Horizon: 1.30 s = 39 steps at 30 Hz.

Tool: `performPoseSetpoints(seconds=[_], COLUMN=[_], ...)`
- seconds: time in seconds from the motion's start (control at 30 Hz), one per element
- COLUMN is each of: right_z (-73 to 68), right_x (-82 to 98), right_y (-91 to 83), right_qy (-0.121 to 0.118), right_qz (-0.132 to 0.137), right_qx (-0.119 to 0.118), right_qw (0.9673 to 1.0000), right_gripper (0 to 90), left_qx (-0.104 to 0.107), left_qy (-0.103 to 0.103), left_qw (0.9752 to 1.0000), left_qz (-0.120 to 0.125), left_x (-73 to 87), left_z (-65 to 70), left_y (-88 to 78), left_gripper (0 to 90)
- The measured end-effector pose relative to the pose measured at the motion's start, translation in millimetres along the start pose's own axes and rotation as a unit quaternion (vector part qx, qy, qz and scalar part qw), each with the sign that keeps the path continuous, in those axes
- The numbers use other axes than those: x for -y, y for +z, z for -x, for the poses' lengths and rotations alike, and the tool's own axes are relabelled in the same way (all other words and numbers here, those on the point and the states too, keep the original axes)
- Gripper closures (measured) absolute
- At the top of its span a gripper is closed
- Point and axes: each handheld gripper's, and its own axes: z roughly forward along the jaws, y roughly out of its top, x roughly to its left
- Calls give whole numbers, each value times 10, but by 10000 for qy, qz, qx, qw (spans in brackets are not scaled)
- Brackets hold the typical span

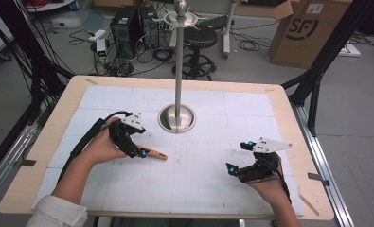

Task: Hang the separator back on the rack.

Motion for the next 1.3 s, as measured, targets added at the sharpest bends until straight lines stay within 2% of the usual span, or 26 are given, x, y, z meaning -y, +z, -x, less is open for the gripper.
performPoseSetpoints(seconds=[0.13, 0.27, 0.3, 0.37, 0.53, 0.67, 0.8, 0.93, 1.13, 1.3], right_z=[14, -7, -14, -15, 1, -23, -37, -19, -42, -43], right_x=[-6, -3, -7, -9, -18, -18, -18, -11, 18, 5], right_y=[25, 70, 85, 85, 77, 104, 122, 104, 122, 96], right_qy=[26, -5, -2, -7, 5, -18, -24, -20, -30, -27], right_qz=[4, -61, -79, -79, -28, -85, -127, -113, -208, -136], right_qx=[-5, -70, -72, -77, -51, -82, -95, -58, -76, -47], right_qw=[10000, 10000, 9999, 9999, 10000, 9999, 9999, 9999, 9997, 9999], right_gripper=[21, 21, 21, 21, 21, 21, 21, 21, 21, 21], left_qx=[-21, 22, 44, 76, 110, 82, 110, 133, 174, 283], left_qy=[46, 85, 110, 94, 148, 207, 185, 208, 181, 206], left_qw=[9997, 9994, 9993, 9990, 9975, 9961, 9953, 9934, 9931, 9927], left_qz=[-252, -340, -366, -438, -679, -859, -942, -1121, -1149, -1158], left_x=[5, 3, 2, 9, 28, 35, 44, 56, 51, 38], left_z=[-6, -10, -12, -9, -21, -28, -41, -61, -72, -51], left_y=[69, 95, 102, 129, 205, 241, 278, 328, 330, 317], left_gripper=[203, 265, 307, 321, 361, 390, 434, 474, 485, 609])
